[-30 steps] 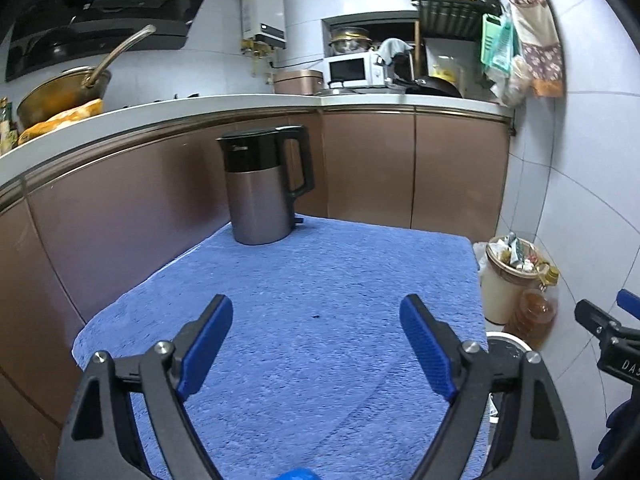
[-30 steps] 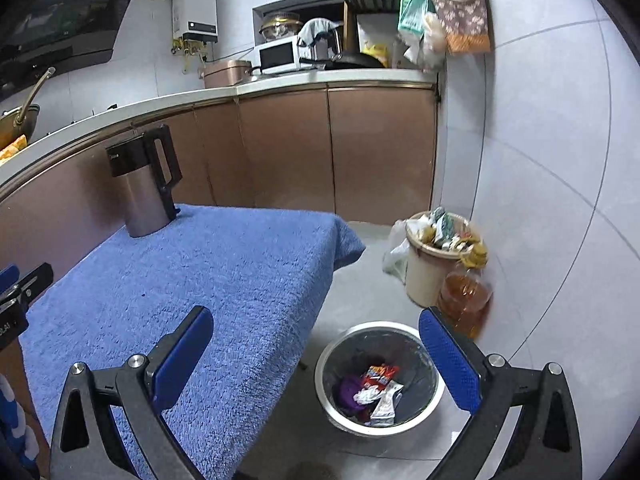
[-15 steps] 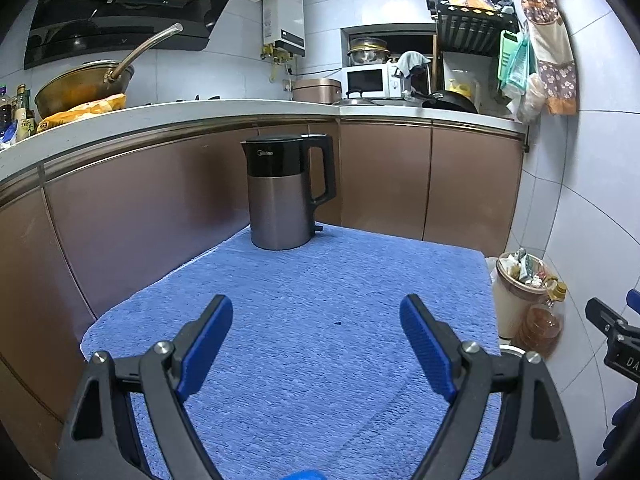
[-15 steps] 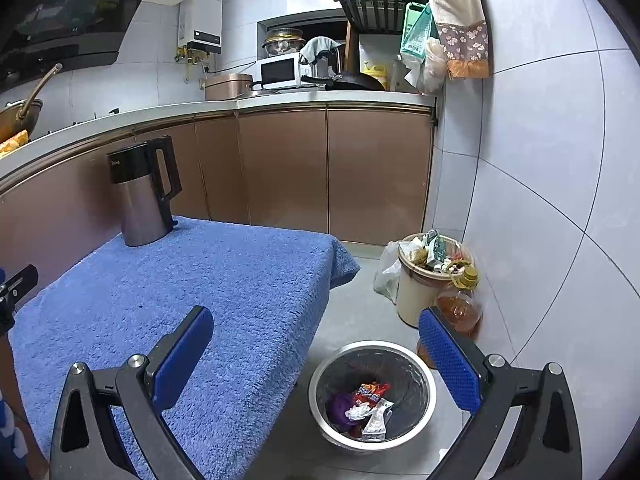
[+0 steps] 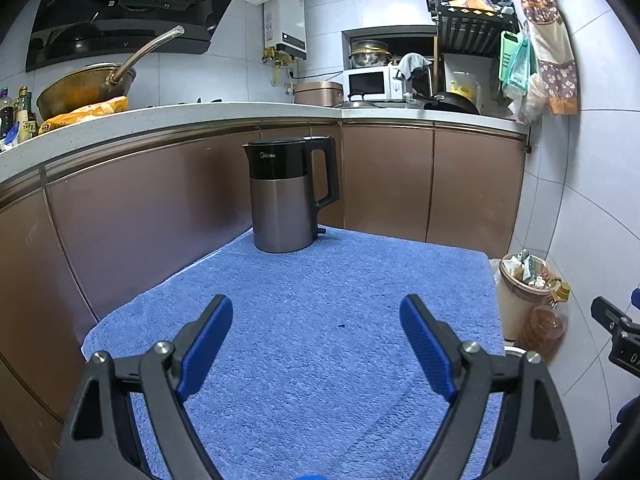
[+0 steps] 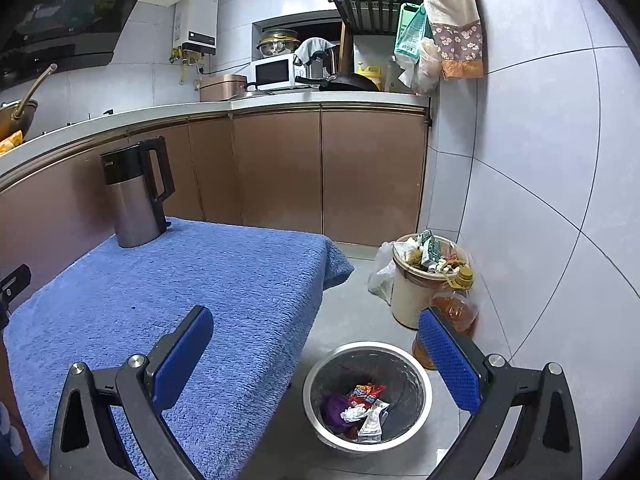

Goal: Collect trash

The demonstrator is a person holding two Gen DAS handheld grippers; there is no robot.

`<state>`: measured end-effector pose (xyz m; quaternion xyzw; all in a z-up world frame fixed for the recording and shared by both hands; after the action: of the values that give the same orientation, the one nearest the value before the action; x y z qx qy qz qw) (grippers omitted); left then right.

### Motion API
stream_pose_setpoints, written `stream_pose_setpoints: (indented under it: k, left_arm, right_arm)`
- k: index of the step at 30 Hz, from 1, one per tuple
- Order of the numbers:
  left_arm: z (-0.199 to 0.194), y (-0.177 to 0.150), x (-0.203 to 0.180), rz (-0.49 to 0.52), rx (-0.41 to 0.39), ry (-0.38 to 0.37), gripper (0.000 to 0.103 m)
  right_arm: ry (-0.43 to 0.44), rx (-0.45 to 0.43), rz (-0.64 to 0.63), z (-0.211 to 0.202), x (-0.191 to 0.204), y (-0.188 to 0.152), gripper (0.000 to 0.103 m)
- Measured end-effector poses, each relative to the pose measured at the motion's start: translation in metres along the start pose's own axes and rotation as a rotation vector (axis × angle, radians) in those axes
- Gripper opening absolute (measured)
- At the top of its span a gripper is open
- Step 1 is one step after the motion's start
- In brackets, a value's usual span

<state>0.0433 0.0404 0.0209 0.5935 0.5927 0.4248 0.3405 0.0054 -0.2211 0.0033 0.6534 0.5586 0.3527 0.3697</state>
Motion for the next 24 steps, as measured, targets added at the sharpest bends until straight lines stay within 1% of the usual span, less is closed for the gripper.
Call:
stream_pose_setpoints:
  k: [7,24]
  left_arm:
    - [0.0011,-0.0011,-0.0027,0.011,-0.002,-0.008,0.085]
    - [0.0046,-0.0050,-0.0018,0.018,-0.001,0.013,0.085]
  right_arm:
    - [-0.006,-0.007,-0.002,-0.0010,-0.0010,-0.0008,0.103]
    - [-0.030,-0.022,0.001,-0.0036,-0.0064,0.0001,0.103]
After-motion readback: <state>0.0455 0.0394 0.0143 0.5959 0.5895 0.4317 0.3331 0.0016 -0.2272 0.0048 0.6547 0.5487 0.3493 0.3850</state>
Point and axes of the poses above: each gripper's, at about its wrist camera, not at the fingertips, and z roughly the way its jaws point, x to its left, y to its top, the point moved 6 cm from there along z, roughly the way its jaws point, and after that the axes turned 6 degrees about y, right-handed, at the moved point
